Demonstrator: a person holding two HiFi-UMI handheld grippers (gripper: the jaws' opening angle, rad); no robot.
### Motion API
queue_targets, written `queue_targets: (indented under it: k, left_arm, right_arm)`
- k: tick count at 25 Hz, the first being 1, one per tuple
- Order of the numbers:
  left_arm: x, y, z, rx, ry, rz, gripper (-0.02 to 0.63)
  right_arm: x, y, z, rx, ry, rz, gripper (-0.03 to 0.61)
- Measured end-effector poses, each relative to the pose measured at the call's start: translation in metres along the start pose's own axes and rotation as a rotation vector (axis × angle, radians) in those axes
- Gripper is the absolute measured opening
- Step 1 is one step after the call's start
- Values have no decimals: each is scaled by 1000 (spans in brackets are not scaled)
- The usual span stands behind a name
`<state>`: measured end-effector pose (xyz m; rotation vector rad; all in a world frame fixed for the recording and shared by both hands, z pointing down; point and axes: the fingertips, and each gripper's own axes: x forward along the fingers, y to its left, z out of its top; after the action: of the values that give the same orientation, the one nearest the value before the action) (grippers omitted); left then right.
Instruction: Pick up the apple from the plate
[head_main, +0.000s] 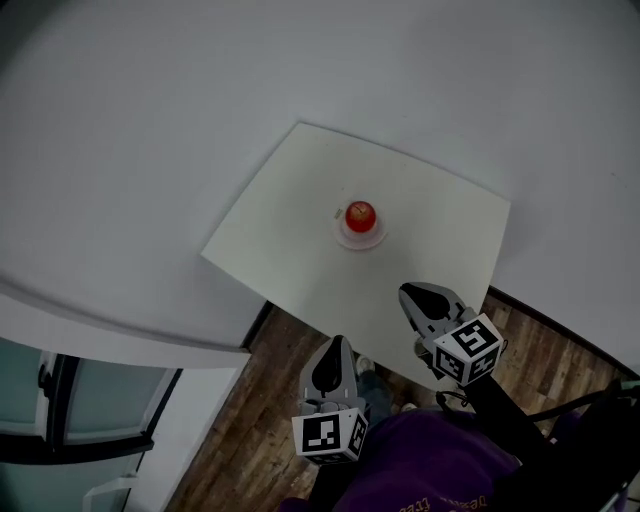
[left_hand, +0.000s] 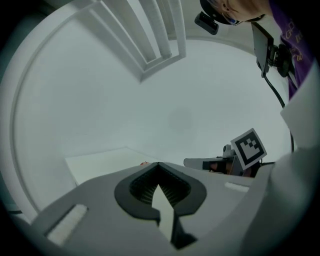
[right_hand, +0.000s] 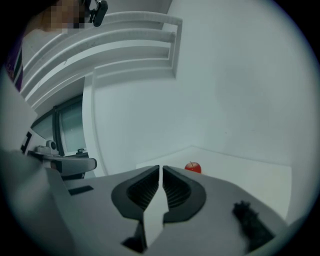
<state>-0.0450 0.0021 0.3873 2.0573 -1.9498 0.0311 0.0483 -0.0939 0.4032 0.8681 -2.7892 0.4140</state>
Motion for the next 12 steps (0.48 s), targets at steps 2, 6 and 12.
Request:
queue_targets:
  k: [2, 6, 12]
  left_arm:
    - [11, 12, 3, -1, 8, -2, 6]
    - [28, 36, 5, -6, 29, -9, 6]
    - [52, 63, 5, -15, 54, -15, 6]
  right_arm:
    - [15, -6, 3, -2, 3, -13, 14]
    - [45, -17, 8, -2, 7, -39, 15]
    - [85, -36, 5, -19, 47, -74, 113]
